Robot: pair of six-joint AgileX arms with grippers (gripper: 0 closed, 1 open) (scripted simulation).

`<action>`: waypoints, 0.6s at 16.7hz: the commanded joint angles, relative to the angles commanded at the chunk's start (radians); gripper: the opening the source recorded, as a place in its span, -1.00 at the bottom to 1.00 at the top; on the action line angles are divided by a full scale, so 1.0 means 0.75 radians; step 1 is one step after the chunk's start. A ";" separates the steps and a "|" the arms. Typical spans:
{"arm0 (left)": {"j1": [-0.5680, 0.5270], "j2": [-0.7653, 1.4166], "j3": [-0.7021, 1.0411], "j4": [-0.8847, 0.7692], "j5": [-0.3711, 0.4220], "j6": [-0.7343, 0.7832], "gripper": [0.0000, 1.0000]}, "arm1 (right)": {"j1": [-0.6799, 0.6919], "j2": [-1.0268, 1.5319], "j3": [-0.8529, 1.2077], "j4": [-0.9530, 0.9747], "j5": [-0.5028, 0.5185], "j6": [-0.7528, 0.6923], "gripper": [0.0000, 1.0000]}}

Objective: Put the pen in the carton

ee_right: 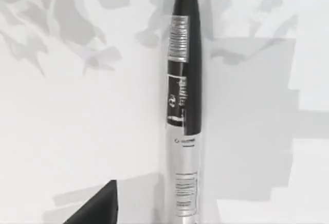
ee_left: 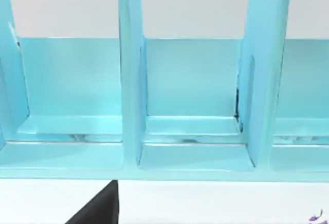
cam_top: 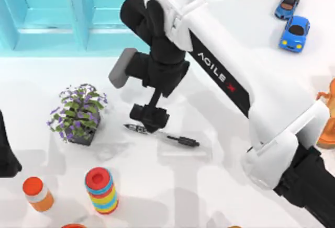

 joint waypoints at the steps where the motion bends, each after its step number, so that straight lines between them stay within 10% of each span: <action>1: 0.000 0.000 0.000 0.000 0.000 0.000 1.00 | 0.003 0.070 0.103 -0.029 0.001 0.004 1.00; 10: 0.000 0.000 0.000 0.000 0.000 0.000 1.00 | 0.025 0.423 0.578 -0.148 0.004 0.026 1.00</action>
